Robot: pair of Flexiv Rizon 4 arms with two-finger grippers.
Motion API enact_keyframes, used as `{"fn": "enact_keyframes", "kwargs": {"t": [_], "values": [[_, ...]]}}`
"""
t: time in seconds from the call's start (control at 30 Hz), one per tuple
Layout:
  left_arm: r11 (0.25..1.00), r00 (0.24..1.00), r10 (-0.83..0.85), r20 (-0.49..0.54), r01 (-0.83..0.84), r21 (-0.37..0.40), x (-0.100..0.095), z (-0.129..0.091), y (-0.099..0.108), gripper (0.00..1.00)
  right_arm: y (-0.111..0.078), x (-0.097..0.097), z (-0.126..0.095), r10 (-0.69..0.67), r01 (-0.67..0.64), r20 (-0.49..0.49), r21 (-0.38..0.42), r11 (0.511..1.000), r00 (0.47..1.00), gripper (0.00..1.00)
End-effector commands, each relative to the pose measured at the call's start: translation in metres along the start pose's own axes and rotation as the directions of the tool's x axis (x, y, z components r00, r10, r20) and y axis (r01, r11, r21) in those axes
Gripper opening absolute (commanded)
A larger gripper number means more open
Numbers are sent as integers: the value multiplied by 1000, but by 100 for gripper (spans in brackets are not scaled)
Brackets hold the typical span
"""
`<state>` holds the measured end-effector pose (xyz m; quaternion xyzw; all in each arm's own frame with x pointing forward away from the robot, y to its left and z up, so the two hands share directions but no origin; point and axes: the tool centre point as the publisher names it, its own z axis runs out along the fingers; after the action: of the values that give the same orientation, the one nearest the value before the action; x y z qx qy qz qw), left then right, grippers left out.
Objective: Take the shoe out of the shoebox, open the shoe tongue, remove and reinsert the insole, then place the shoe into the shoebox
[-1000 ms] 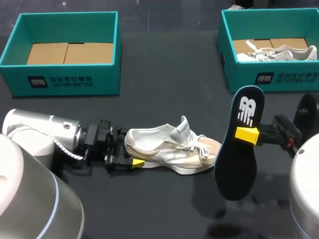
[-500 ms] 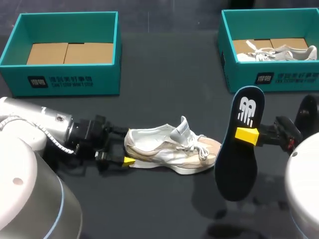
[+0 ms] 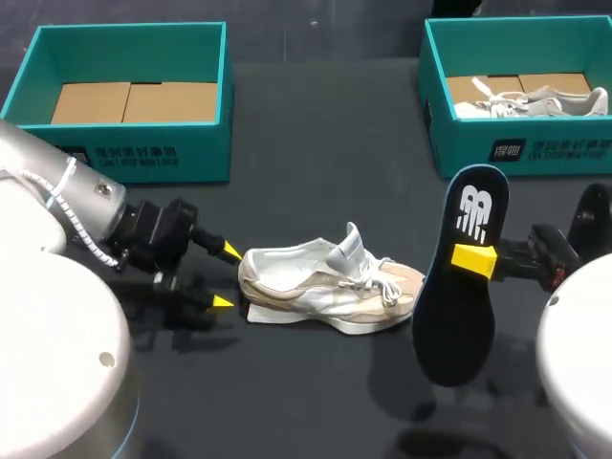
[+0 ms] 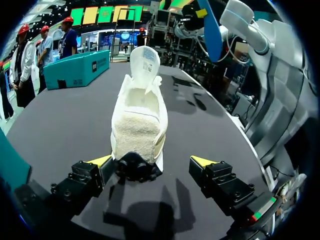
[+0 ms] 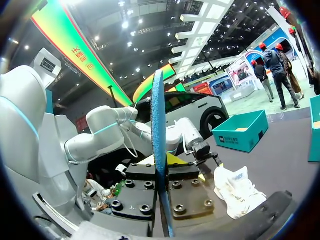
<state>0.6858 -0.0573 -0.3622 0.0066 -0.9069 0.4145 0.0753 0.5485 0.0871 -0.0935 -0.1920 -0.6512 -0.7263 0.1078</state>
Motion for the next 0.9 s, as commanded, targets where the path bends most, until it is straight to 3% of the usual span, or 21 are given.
{"fn": "enact_keyframes", "kwargs": {"t": [0.03, 0.17, 0.27, 0.5, 0.6, 0.9], "values": [[992, 1000, -2, 4, 2, -123, 4, -5, -6, 100, 0, 8, 0, -1, 1, 290, 1, 1000, 957, 0], [992, 1000, -2, 4, 2, -123, 4, -5, -6, 100, 0, 8, 0, -1, 1, 290, 1, 1000, 957, 0], [984, 999, 37, 2, -36, -173, -4, -10, -9, 100, 0, 8, 0, -1, 1, 290, 1, 1000, 957, 0], [930, 994, 74, -77, -96, -355, -22, -35, -17, 100, 0, 8, 0, -1, 1, 290, 1, 1000, 957, 0], [841, 980, 57, -193, -151, -519, -20, -38, -26, 100, 0, 8, 0, -1, 1, 290, 1, 1000, 957, 0], [841, 980, 57, -193, -151, -519, -20, -38, -26, 100, 0, 8, 0, -1, 1, 290, 1, 1000, 957, 0]]}}
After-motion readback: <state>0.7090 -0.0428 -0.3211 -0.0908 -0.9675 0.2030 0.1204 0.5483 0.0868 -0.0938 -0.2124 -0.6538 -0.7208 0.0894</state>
